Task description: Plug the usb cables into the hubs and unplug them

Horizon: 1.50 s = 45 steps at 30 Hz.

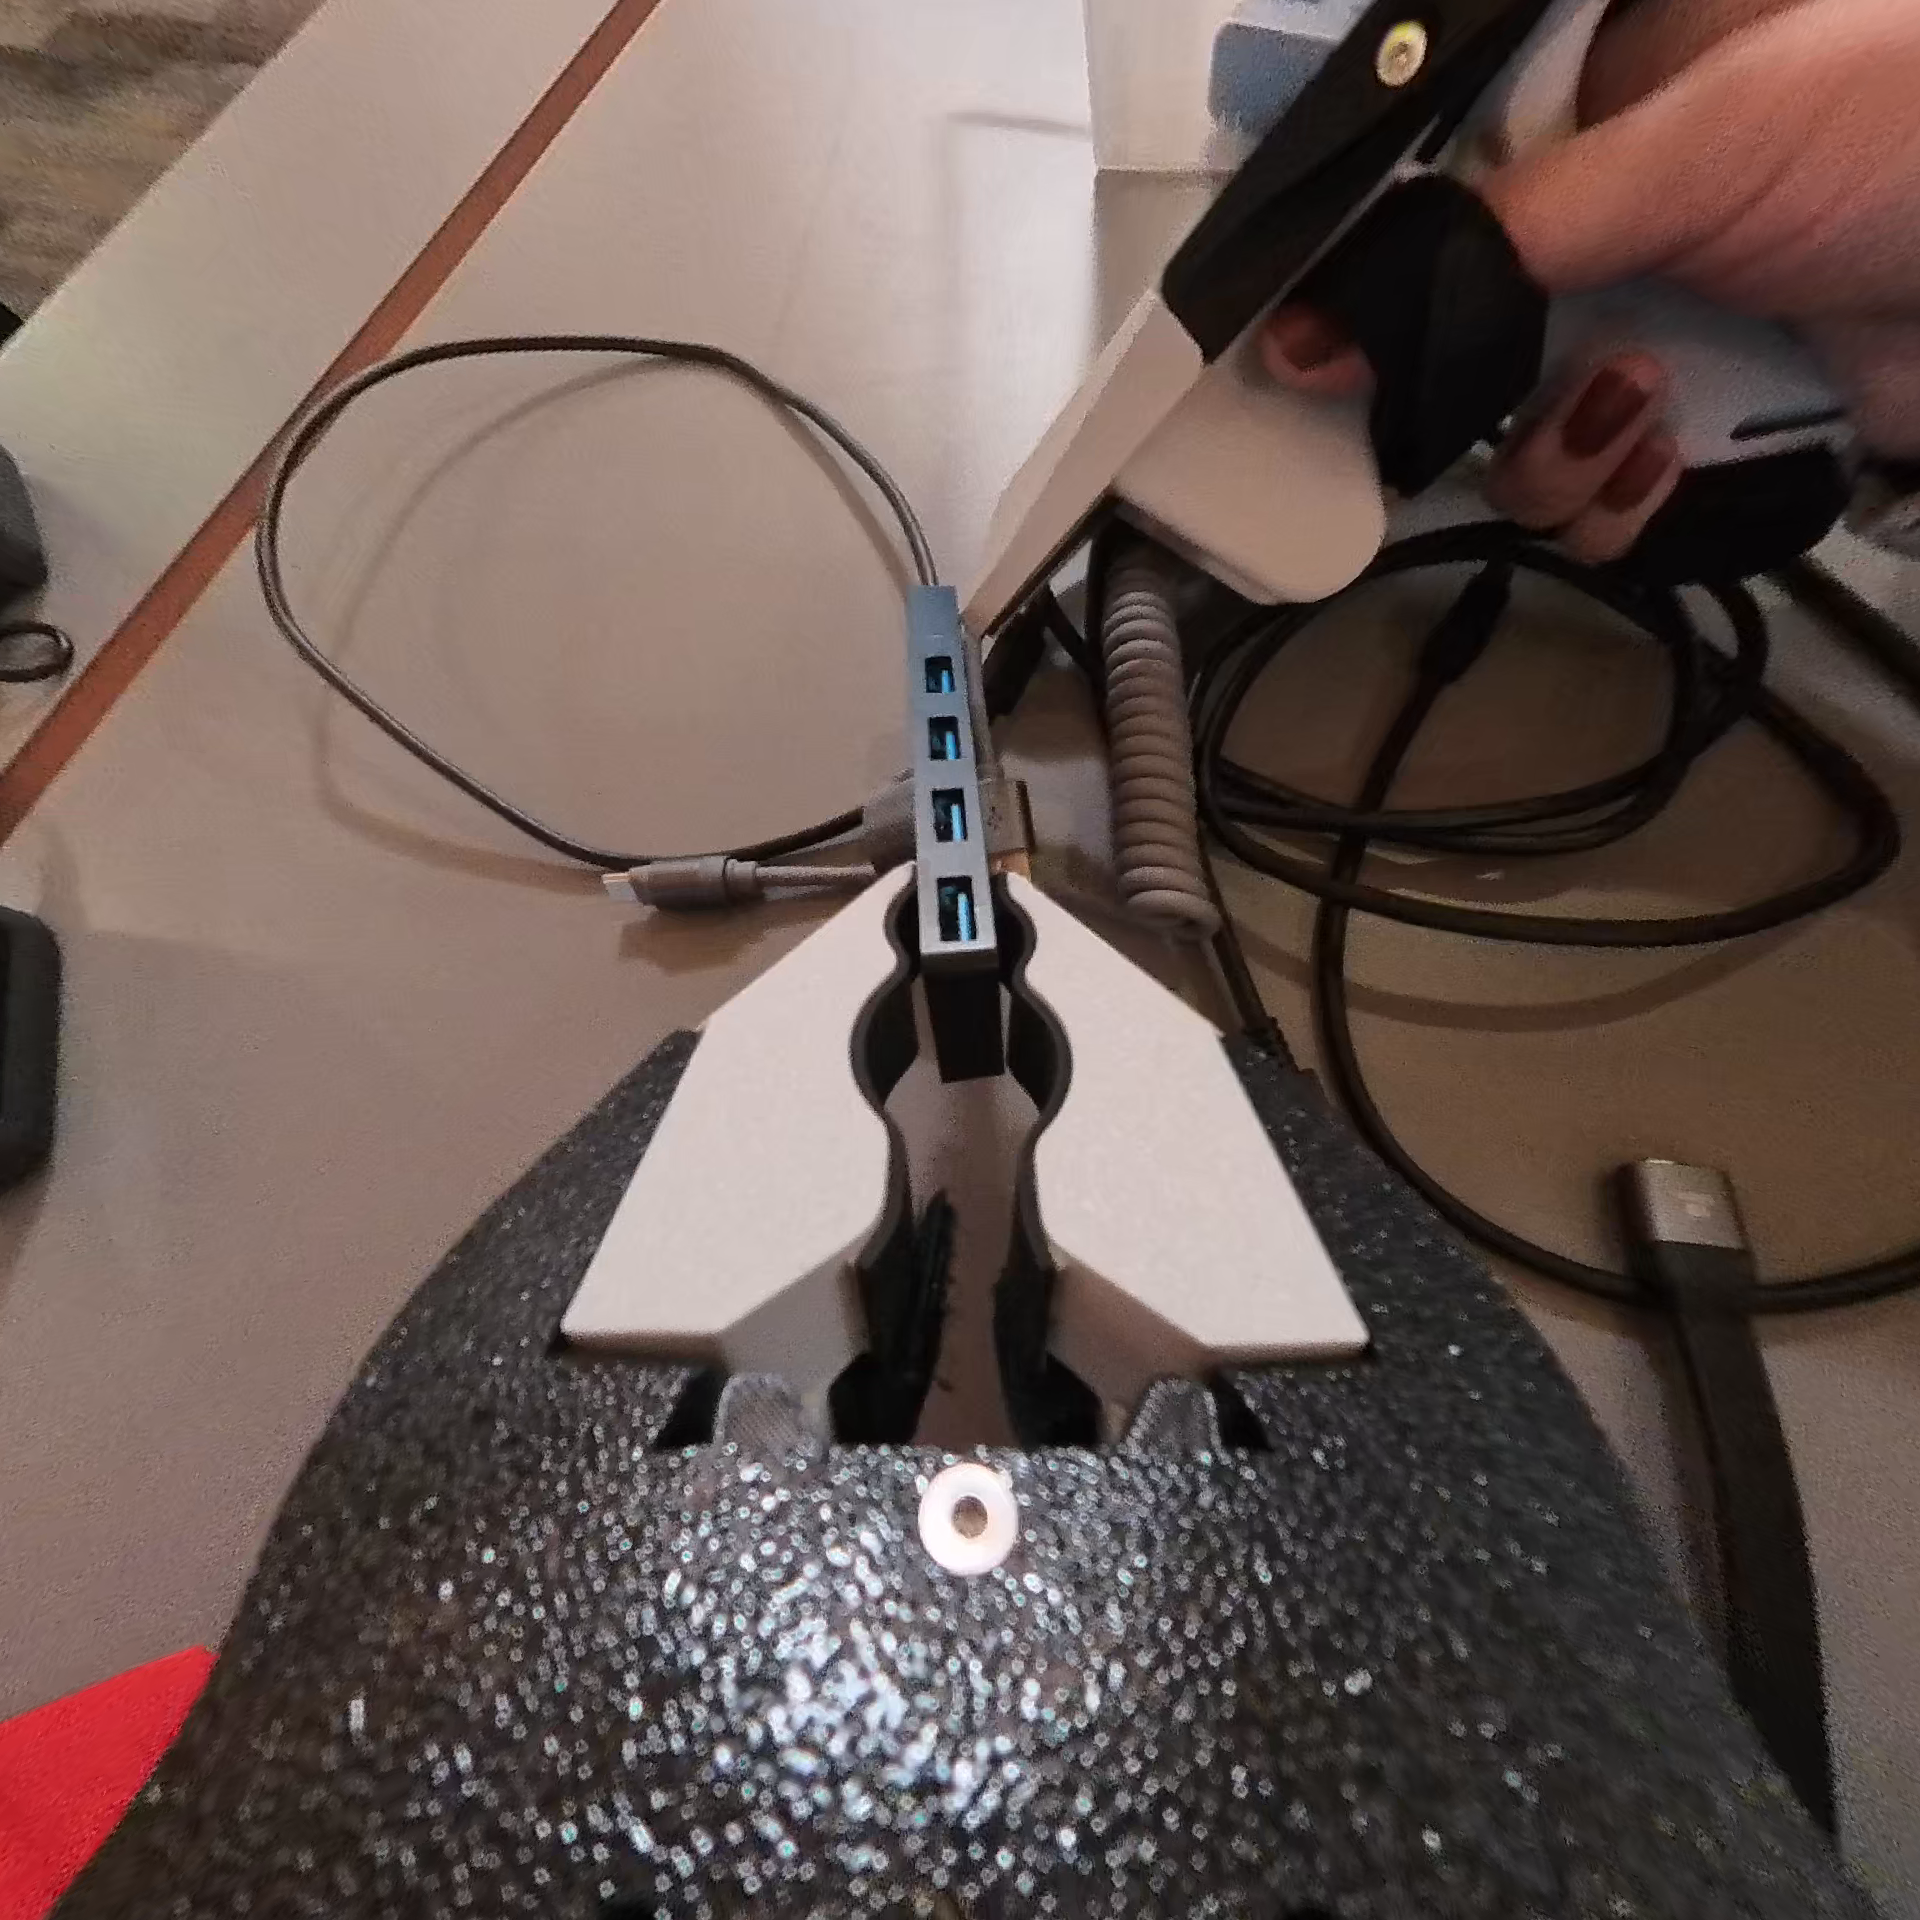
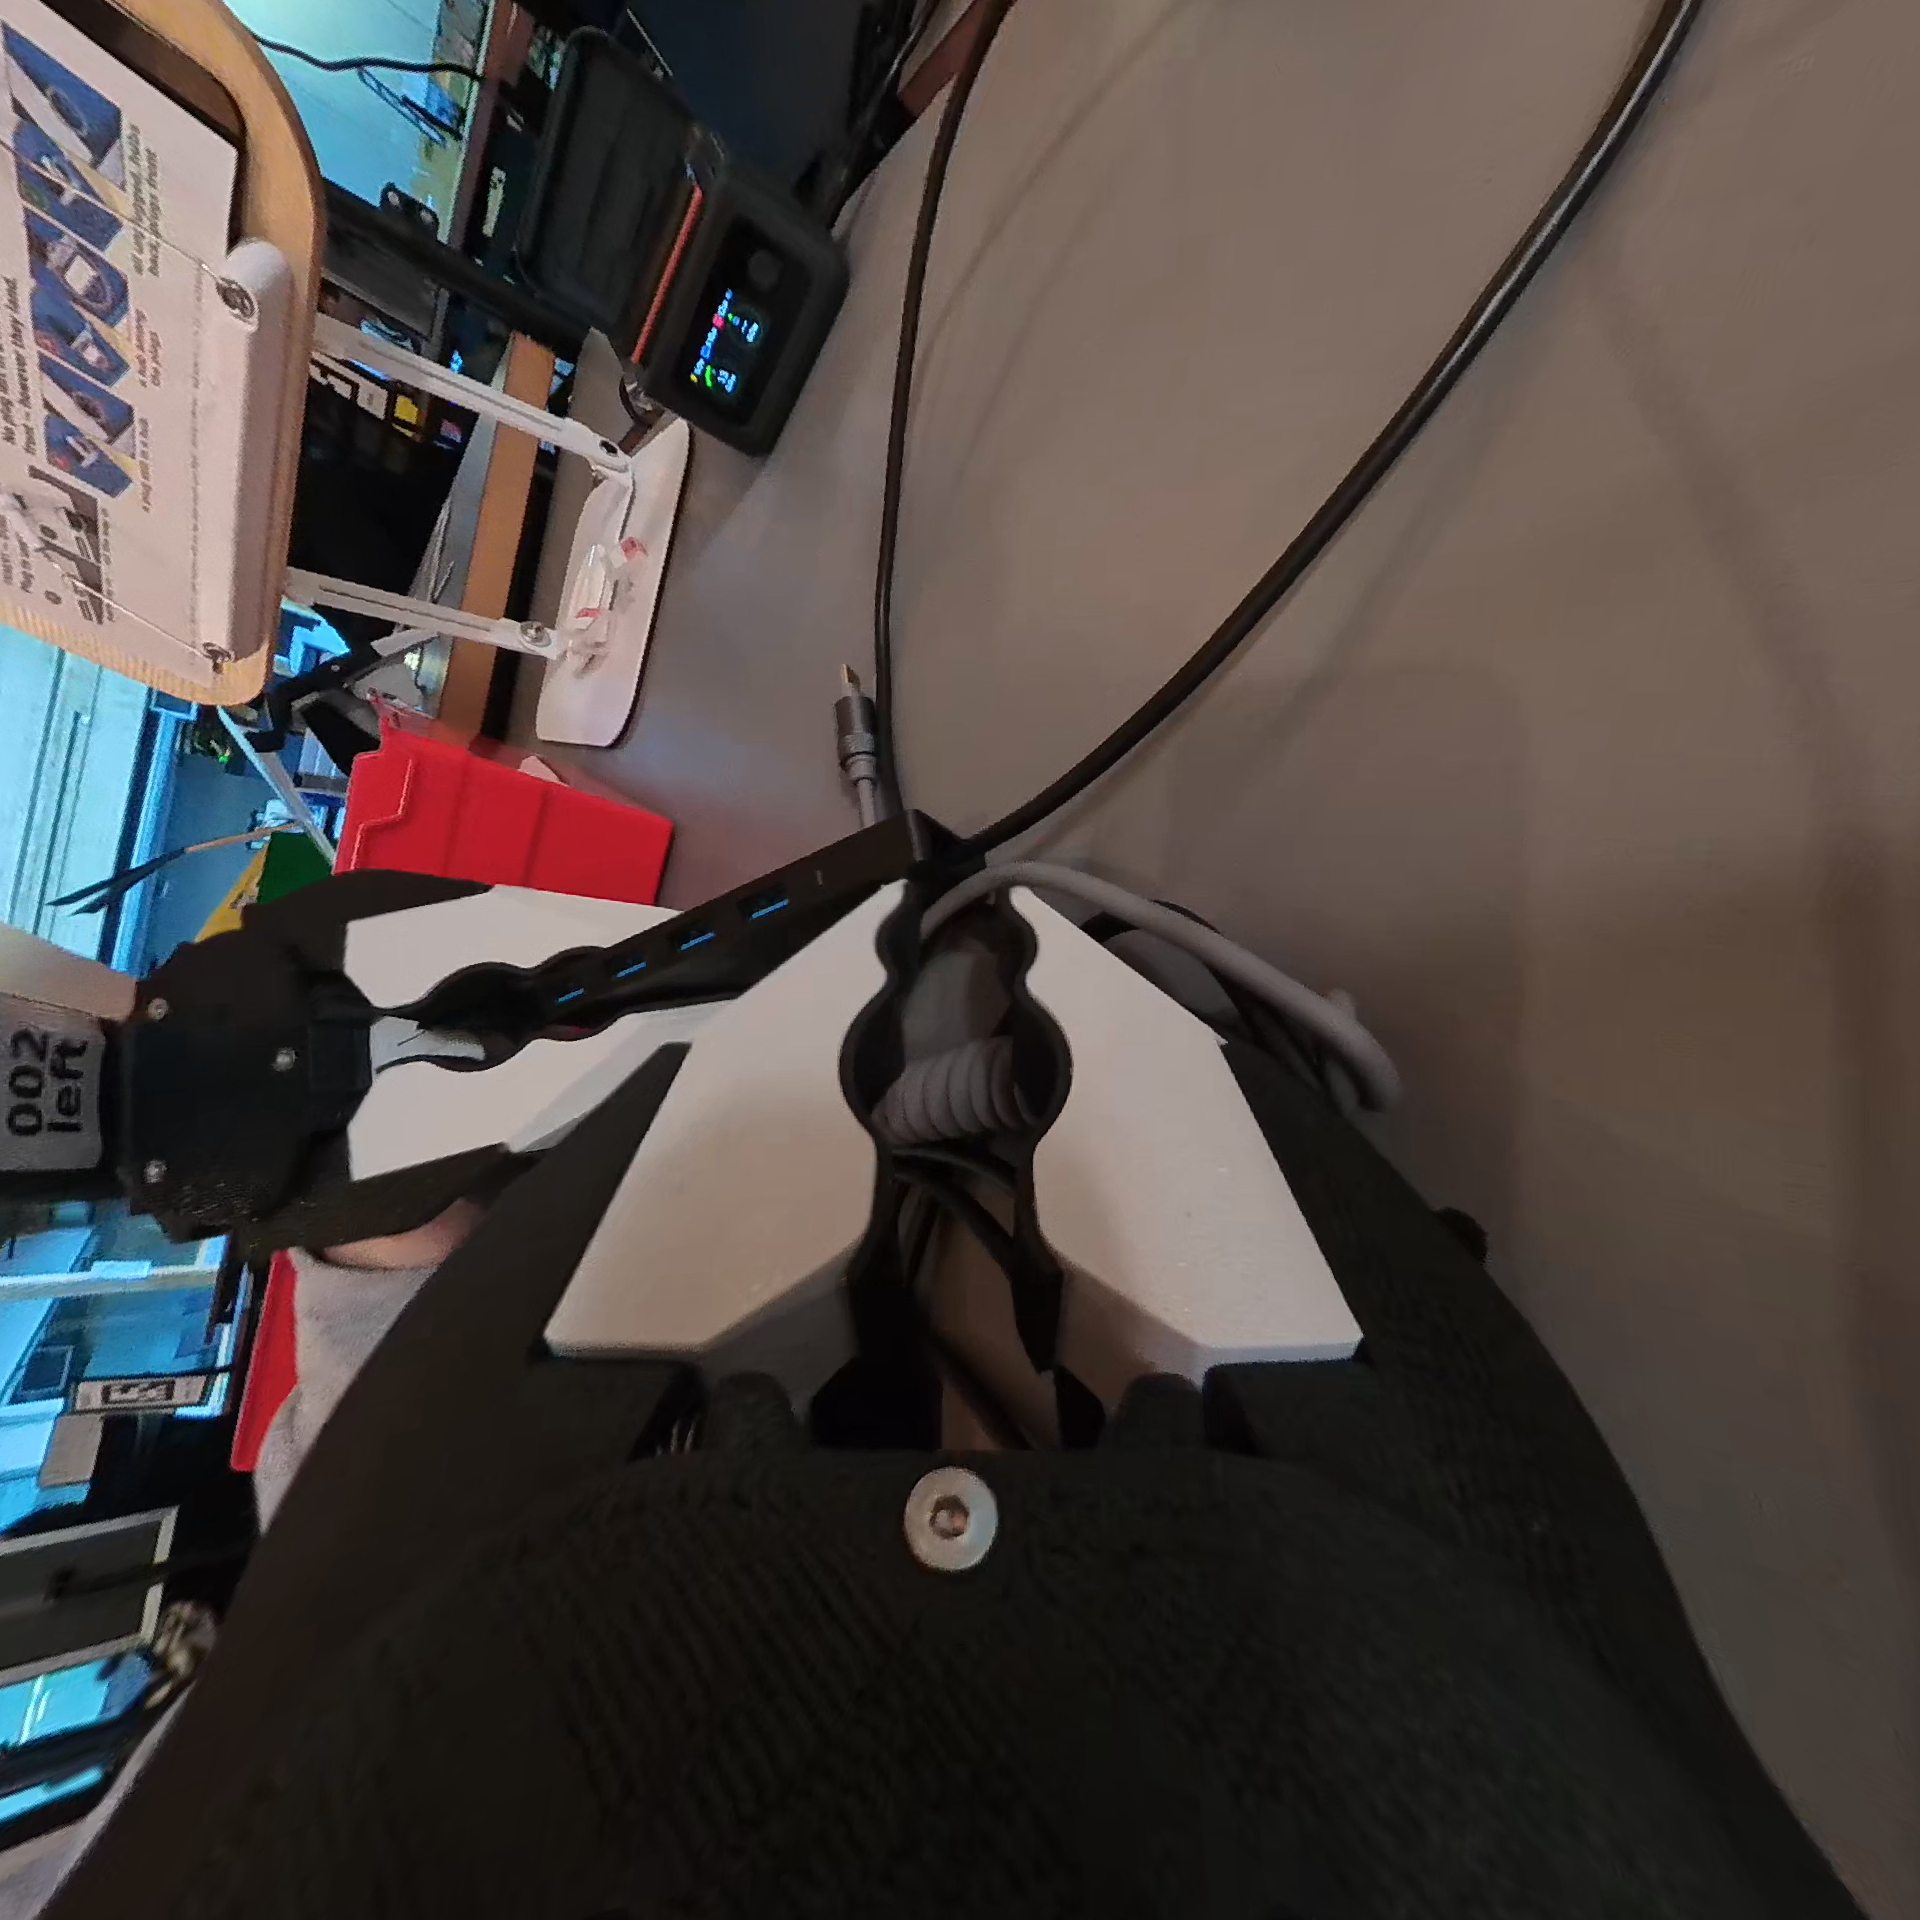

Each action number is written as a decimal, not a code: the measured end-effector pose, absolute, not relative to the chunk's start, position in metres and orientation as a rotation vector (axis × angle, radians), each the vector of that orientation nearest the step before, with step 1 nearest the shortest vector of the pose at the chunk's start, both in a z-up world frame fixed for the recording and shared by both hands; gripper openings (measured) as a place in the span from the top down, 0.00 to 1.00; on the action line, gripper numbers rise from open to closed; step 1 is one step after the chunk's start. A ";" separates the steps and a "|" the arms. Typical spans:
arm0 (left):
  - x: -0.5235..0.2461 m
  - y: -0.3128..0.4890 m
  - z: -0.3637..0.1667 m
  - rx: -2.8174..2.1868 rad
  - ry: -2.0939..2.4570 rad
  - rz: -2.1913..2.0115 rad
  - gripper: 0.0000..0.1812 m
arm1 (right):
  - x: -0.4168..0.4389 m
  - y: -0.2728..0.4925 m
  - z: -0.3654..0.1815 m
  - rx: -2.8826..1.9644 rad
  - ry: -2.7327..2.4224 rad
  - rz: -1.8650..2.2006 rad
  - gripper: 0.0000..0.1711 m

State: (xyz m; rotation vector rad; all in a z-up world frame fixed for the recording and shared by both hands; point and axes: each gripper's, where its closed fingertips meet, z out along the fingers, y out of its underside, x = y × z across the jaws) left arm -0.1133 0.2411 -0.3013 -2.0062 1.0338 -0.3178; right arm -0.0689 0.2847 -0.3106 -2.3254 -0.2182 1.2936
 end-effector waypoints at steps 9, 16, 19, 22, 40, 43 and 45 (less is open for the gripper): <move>-0.111 0.239 -0.302 -2.083 0.883 -0.550 0.95 | -0.067 0.287 -0.307 -2.273 -0.129 1.357 0.93; -0.109 0.233 -0.299 -2.071 0.869 -0.666 0.95 | -0.058 0.292 -0.303 -2.212 -0.034 1.369 0.94; -0.107 0.233 -0.297 -2.061 0.885 -0.647 0.95 | -0.056 0.293 -0.302 -2.200 -0.020 1.368 0.96; -0.106 0.234 -0.294 -2.029 0.895 -0.624 0.95 | -0.052 0.295 -0.291 -2.122 -0.040 1.384 0.98; -0.098 0.231 -0.283 -1.846 1.000 -0.654 0.95 | -0.058 0.251 -0.188 -1.372 -1.053 1.074 0.99; -0.096 0.230 -0.288 -1.848 1.048 -0.625 0.95 | -0.062 0.244 -0.192 -1.337 -1.148 1.085 0.99; -0.095 0.229 -0.289 -1.835 1.075 -0.616 0.95 | -0.064 0.239 -0.192 -1.307 -1.148 1.121 0.99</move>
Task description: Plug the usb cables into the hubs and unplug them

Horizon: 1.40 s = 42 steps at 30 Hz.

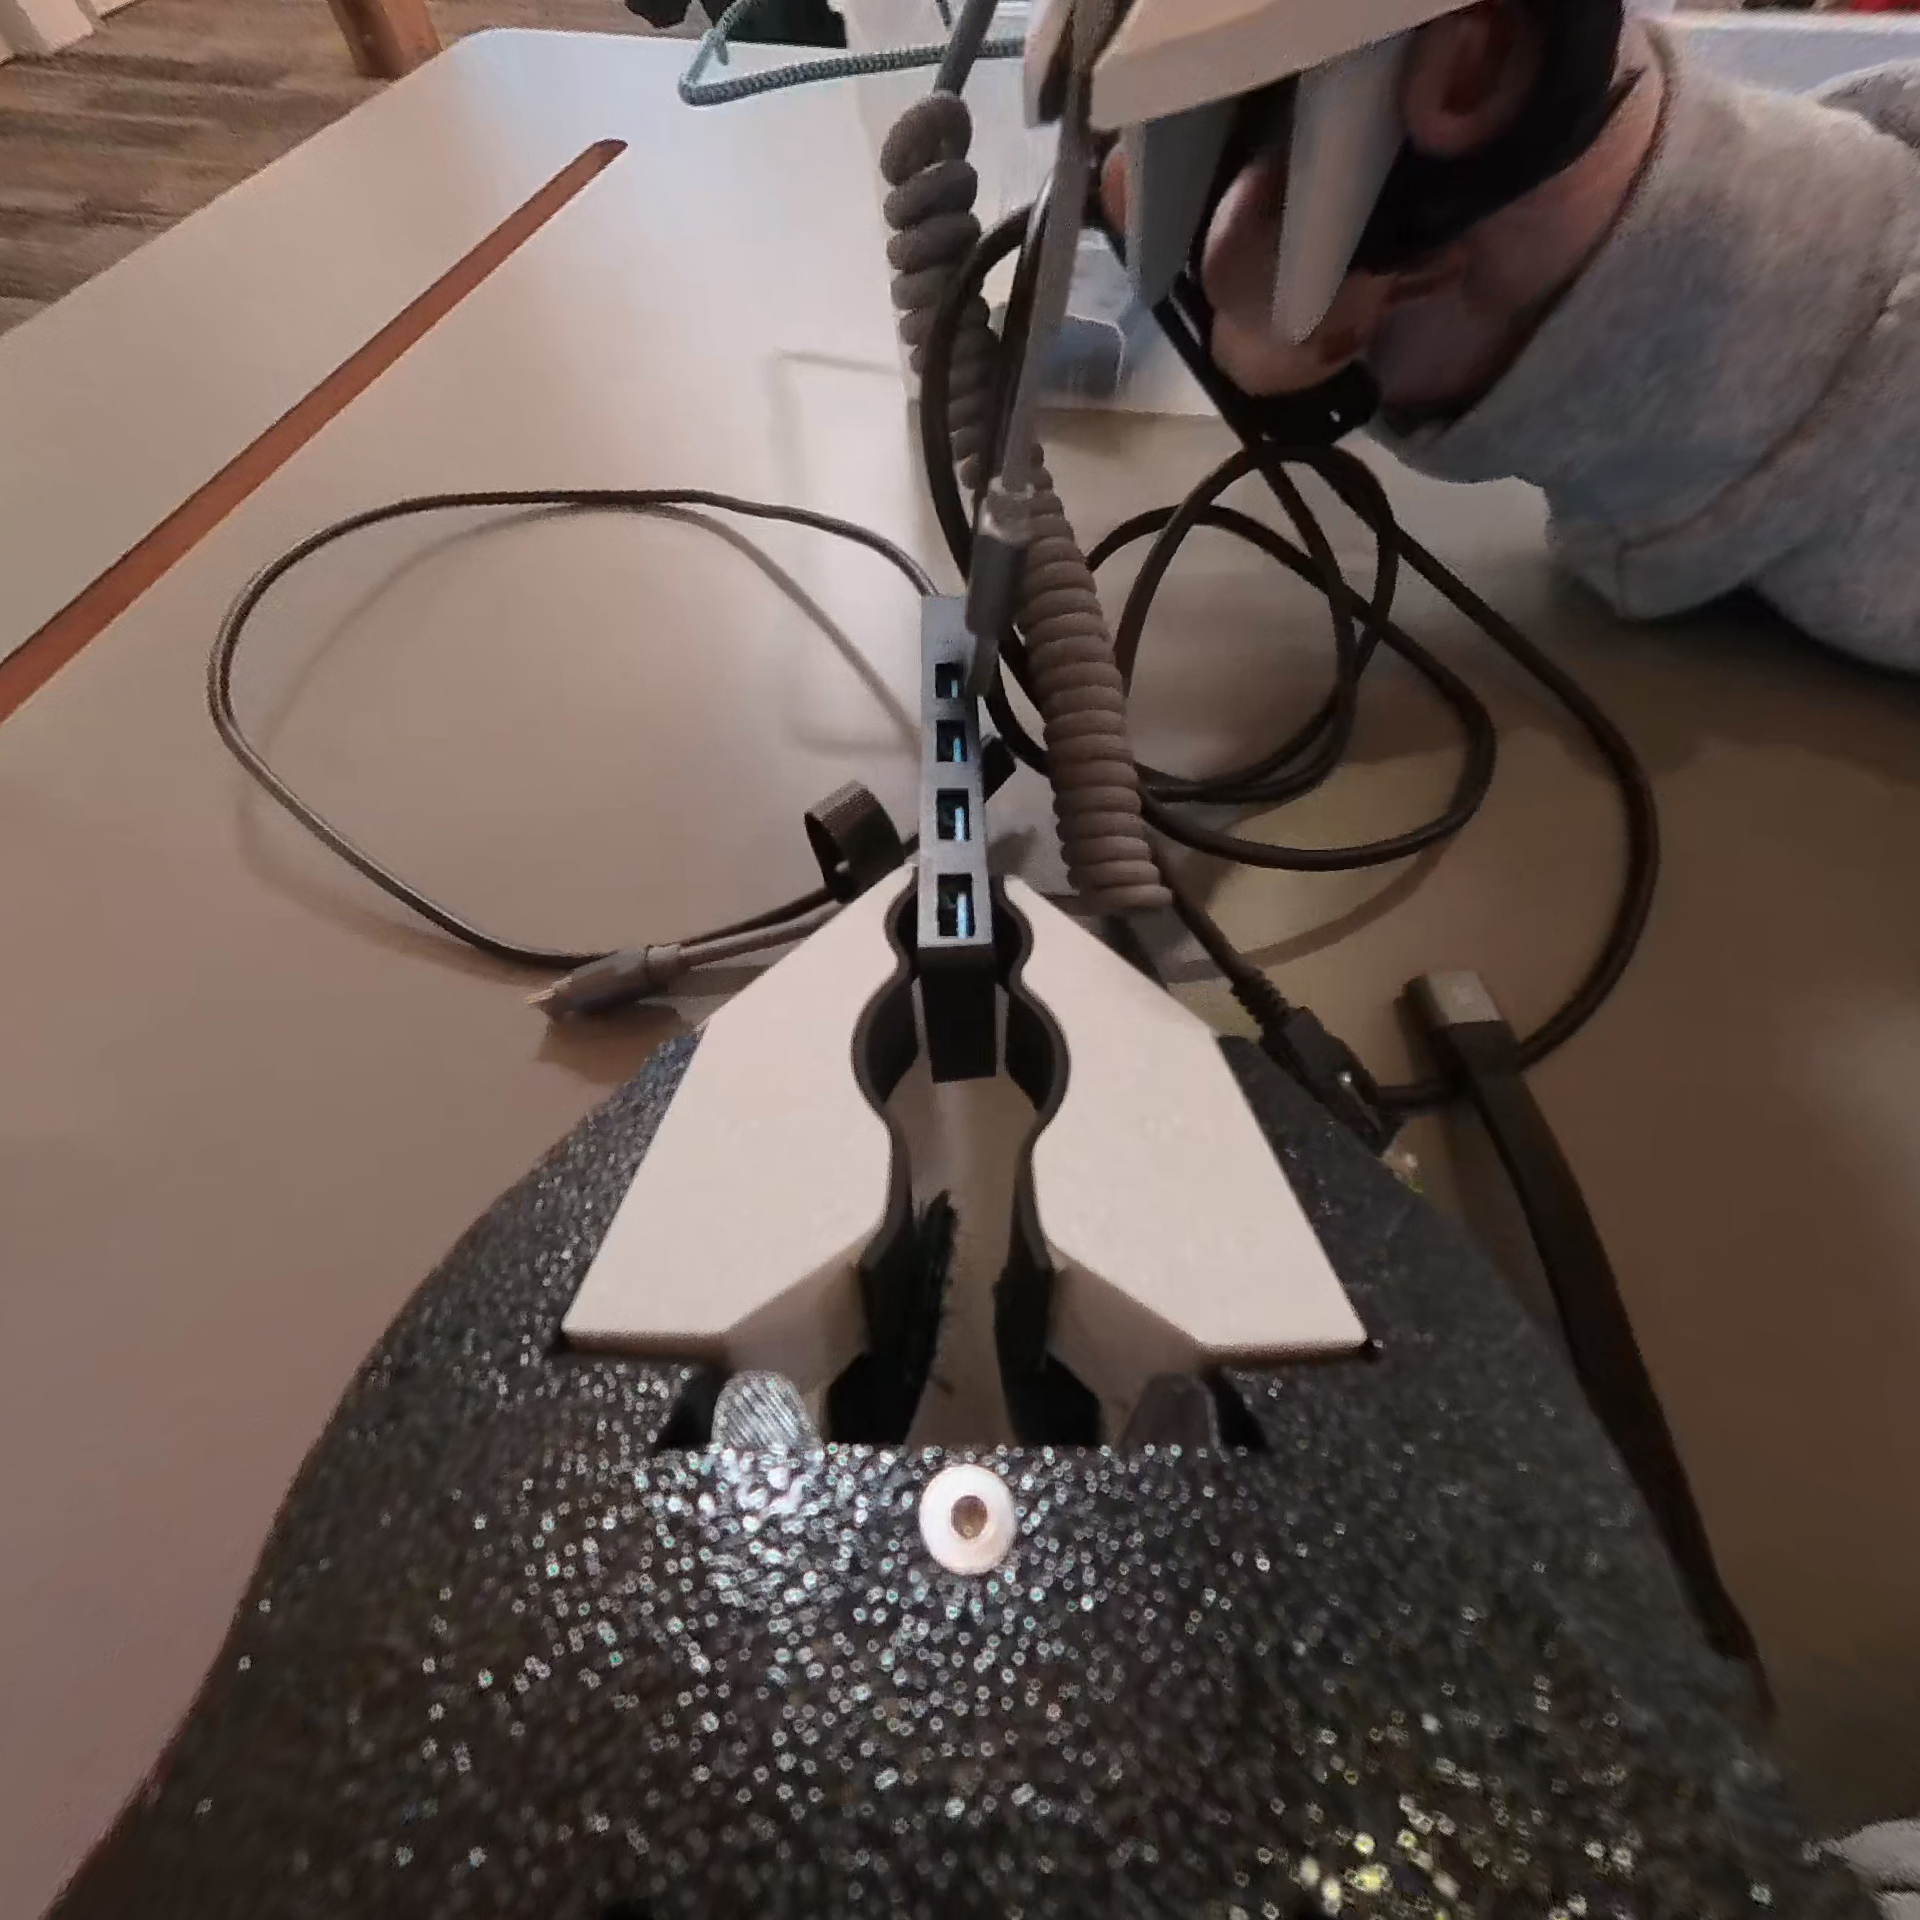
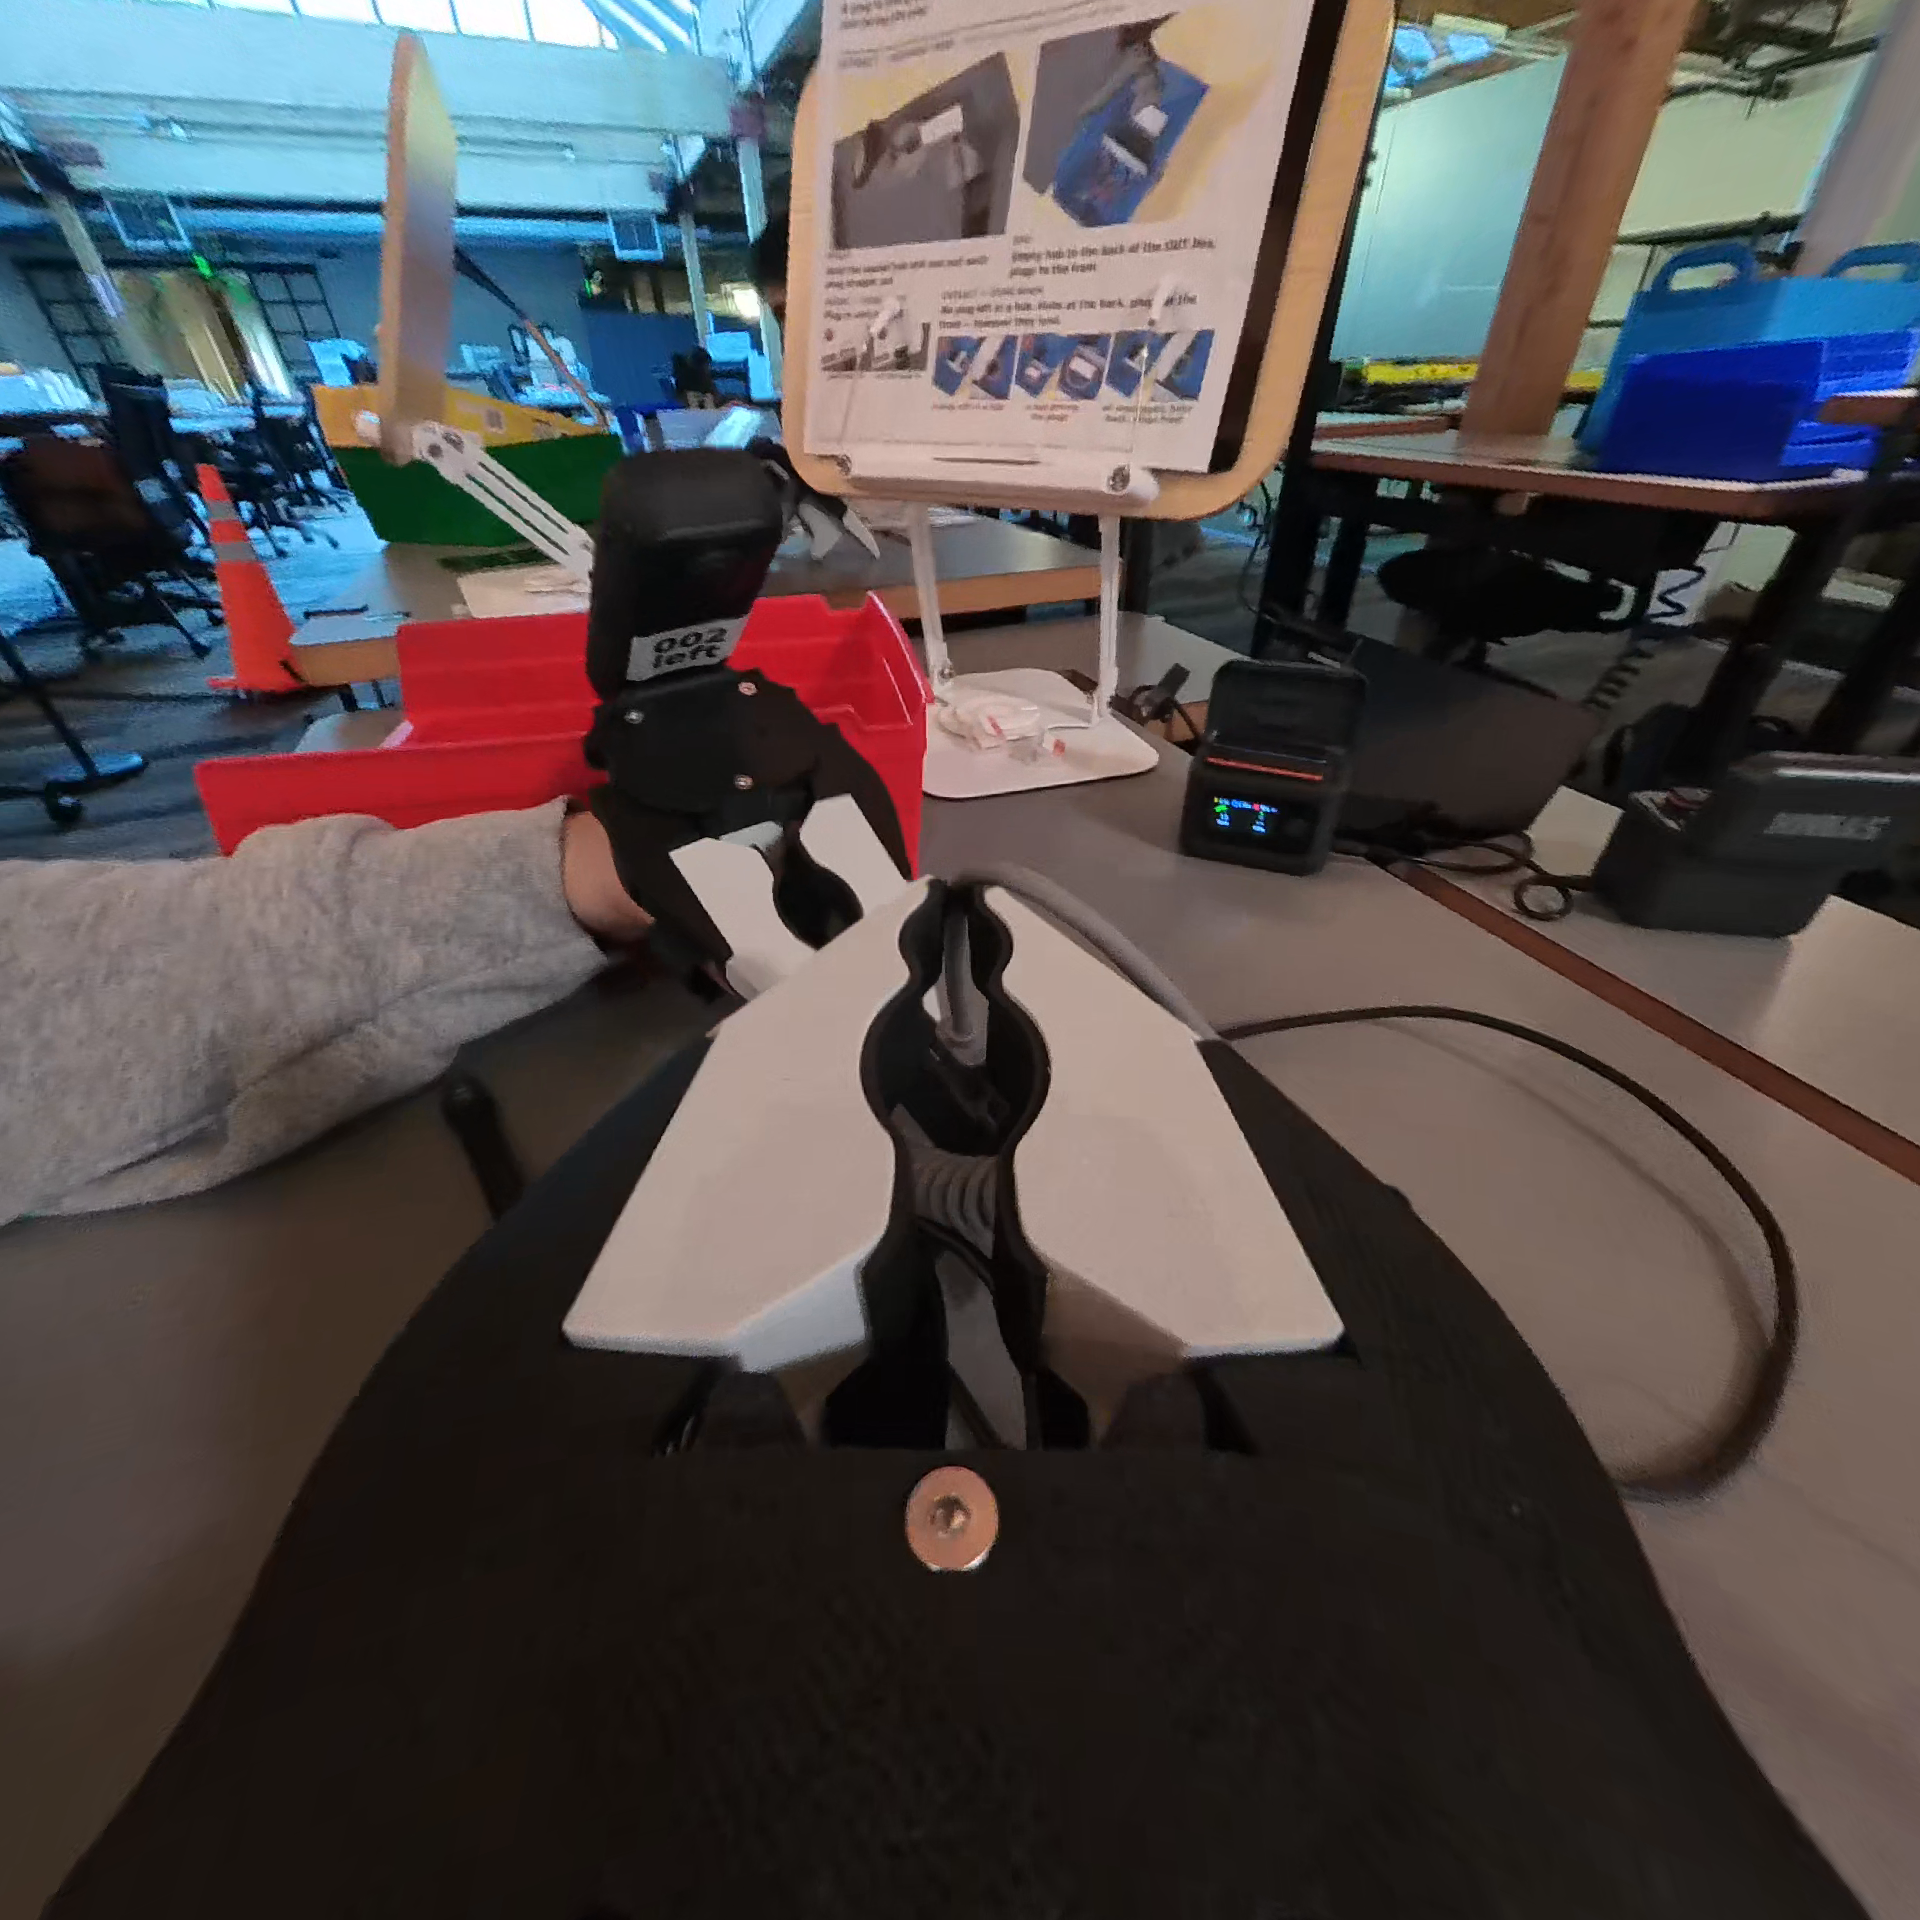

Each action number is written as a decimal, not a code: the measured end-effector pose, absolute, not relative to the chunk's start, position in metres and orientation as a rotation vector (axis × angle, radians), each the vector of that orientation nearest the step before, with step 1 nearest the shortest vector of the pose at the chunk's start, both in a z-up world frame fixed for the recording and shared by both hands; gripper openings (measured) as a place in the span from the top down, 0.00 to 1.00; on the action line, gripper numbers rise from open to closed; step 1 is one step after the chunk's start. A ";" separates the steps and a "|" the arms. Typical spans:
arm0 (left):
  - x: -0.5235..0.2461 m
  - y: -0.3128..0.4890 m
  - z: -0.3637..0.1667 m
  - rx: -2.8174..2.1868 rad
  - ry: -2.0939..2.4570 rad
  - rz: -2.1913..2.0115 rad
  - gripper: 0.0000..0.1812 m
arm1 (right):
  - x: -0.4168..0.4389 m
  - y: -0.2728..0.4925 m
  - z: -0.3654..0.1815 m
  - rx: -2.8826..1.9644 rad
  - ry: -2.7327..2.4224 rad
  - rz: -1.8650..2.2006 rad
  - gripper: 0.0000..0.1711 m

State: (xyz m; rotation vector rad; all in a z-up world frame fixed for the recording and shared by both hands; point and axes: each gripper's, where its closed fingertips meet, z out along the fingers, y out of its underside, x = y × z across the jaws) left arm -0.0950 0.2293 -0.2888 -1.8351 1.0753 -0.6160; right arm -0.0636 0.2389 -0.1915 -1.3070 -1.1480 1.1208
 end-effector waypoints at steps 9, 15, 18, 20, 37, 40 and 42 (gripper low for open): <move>-0.082 0.222 -0.302 -1.835 1.219 -0.551 0.95 | -0.076 0.224 -0.184 -1.263 -1.082 1.307 0.99; -0.082 0.223 -0.303 -1.843 1.211 -0.559 0.95 | -0.083 0.221 -0.191 -1.305 -1.082 1.350 0.99; -0.082 0.224 -0.304 -1.846 1.210 -0.546 0.95 | -0.085 0.224 -0.192 -1.325 -1.061 1.335 0.99; -0.082 0.224 -0.304 -1.849 1.210 -0.541 0.95 | -0.087 0.223 -0.194 -1.338 -1.065 1.326 0.99; -0.083 0.226 -0.306 -1.861 1.203 -0.517 0.95 | -0.090 0.224 -0.197 -1.388 -1.065 1.291 0.99; -0.084 0.228 -0.307 -1.872 1.203 -0.493 0.95 | -0.091 0.225 -0.199 -1.426 -1.056 1.258 0.99; -0.086 0.229 -0.307 -1.883 1.188 -0.499 0.95 | -0.092 0.221 -0.199 -1.439 -1.066 1.269 0.99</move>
